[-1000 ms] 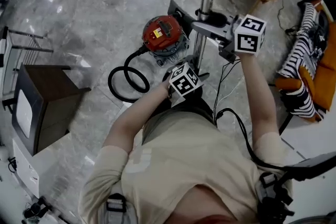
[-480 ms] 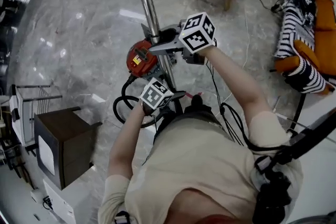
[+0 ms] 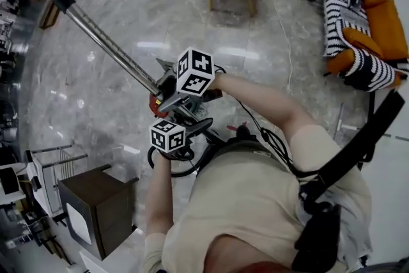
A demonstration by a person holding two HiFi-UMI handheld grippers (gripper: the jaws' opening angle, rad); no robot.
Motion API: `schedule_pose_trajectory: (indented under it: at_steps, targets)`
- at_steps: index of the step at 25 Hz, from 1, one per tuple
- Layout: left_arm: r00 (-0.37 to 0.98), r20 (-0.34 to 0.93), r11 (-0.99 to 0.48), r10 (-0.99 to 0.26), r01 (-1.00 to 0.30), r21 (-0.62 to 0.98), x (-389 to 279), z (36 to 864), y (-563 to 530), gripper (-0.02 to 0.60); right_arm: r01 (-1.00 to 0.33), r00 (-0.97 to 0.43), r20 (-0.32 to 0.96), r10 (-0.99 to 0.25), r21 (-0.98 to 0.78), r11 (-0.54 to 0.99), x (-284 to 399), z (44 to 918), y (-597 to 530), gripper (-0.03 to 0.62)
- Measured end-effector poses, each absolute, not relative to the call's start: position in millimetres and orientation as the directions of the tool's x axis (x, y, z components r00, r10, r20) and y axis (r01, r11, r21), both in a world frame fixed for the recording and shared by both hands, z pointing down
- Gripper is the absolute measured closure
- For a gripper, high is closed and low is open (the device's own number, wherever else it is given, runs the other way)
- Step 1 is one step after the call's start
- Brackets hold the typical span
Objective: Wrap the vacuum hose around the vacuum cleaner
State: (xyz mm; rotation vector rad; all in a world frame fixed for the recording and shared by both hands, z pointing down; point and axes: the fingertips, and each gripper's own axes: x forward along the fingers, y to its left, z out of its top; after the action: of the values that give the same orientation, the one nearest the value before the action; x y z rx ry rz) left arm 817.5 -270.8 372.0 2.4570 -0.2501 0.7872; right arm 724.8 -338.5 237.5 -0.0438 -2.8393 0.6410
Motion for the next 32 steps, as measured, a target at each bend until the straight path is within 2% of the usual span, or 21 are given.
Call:
schedule_pose_trajectory:
  at_steps: [3, 9, 14, 19, 22, 27, 32]
  targets:
    - [0.847, 0.531, -0.85, -0.021, -0.295, 0.437, 846.3, 356.5, -281.8, 0.164, -0.002, -0.96, 0.259, 0.108, -0.39, 0.921, 732.9, 236.3, -333.4, 0.384]
    - [0.85, 0.517, -0.883, 0.094, -0.168, 0.438, 847.5, 362.8, -303.9, 0.3, -0.048, -0.93, 0.356, 0.089, -0.357, 0.933, 732.4, 242.4, -364.9, 0.384]
    - [0.881, 0.468, -0.873, 0.067, -0.175, 0.454, 839.3, 356.8, -340.5, 0.383, -0.078, -0.89, 0.445, 0.097, -0.36, 0.93, 722.3, 248.0, -399.0, 0.384]
    - [0.903, 0.418, -0.864, 0.105, -0.125, 0.488, 829.4, 344.3, -372.6, 0.399, -0.076, -0.849, 0.515, 0.116, -0.337, 0.938, 707.1, 241.7, -431.3, 0.384]
    - [0.903, 0.414, -0.862, 0.11, -0.121, 0.493, 825.3, 345.0, -387.3, 0.432, -0.077, -0.819, 0.561, 0.118, -0.312, 0.947, 700.3, 241.3, -444.1, 0.384]
    - [0.928, 0.373, -0.863, 0.011, -0.179, 0.472, 826.4, 340.8, -423.2, 0.454, -0.086, -0.769, 0.634, 0.088, -0.239, 0.967, 690.9, 243.5, -466.6, 0.384]
    - [0.941, 0.333, -0.838, -0.061, -0.23, 0.495, 835.2, 336.9, -448.2, 0.456, -0.084, -0.761, 0.645, 0.073, -0.21, 0.974, 690.4, 246.2, -485.1, 0.384]
